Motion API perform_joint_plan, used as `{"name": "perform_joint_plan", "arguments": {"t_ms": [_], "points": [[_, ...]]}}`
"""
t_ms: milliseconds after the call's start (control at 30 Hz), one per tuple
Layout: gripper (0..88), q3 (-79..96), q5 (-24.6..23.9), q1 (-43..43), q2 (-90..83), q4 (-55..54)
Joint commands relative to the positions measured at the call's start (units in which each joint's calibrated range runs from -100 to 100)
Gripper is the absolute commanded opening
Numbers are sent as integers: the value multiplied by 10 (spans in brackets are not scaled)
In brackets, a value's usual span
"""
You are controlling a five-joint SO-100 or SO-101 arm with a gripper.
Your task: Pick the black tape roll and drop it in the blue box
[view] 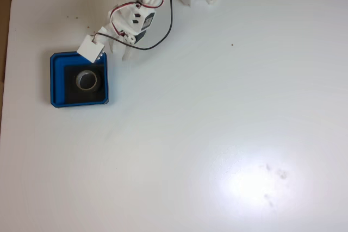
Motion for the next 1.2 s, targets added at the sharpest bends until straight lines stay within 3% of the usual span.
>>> {"name": "perform_joint_plan", "arguments": {"t_ms": [0, 400, 733, 1167], "points": [[132, 55, 3, -11, -85, -12], [134, 249, 3, -65, -309, -17], [134, 465, 5, -116, -482, -150], [134, 601, 6, -278, -621, -163]]}}
